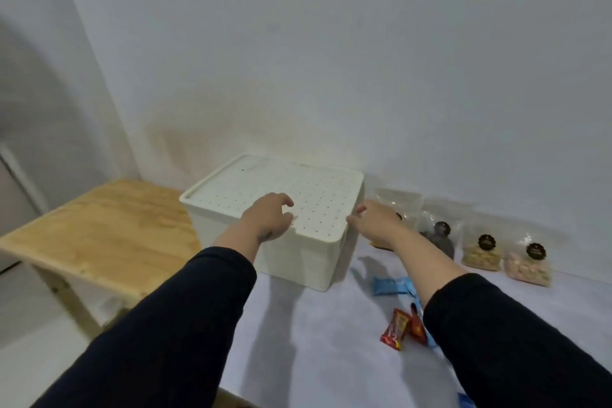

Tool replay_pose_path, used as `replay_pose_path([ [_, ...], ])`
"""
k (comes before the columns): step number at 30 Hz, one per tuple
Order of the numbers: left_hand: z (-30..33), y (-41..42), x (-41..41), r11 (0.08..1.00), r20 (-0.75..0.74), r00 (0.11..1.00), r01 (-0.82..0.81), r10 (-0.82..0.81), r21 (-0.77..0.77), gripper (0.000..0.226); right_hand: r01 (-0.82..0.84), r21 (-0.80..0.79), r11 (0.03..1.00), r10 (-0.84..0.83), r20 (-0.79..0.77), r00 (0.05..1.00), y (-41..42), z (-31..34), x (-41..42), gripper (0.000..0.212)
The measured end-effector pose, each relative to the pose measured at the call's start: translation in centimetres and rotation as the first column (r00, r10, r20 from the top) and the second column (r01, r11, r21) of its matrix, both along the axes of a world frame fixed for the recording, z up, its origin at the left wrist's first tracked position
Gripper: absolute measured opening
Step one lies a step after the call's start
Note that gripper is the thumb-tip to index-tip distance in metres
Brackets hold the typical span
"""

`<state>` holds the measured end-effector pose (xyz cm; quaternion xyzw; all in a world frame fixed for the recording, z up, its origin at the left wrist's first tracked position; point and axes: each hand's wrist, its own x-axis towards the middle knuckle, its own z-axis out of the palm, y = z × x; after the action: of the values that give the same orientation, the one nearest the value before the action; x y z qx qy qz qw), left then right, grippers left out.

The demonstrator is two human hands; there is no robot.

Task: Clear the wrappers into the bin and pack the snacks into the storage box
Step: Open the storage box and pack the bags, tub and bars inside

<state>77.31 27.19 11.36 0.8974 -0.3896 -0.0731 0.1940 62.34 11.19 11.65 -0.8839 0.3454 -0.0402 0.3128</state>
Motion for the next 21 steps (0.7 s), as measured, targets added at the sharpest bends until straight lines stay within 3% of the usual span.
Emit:
replay_pose_path([
  [6,-2.8,1.3,7.9,0.991,0.033,0.994,-0.111,0.109,0.079,0.050,0.147,0.021,0.989,-0.147,0.024,0.989,-2.0,-2.3,7.5,0.064],
  [11,-4.8,1.9,13.5,0.971,0.082,0.988,-0.145,0.132,0.188,0.055,0.307,-0.105,0.946,-0.312,-0.033,0.950,-4.2,-3.6,12.1,0.058],
  [21,-5.4,1.9,22.7,0.951,0.151,0.981,-0.155,0.118,0.266,0.074,0.442,-0.202,0.874,-0.463,-0.068,0.884,-6.4,-4.9,15.1,0.059],
])
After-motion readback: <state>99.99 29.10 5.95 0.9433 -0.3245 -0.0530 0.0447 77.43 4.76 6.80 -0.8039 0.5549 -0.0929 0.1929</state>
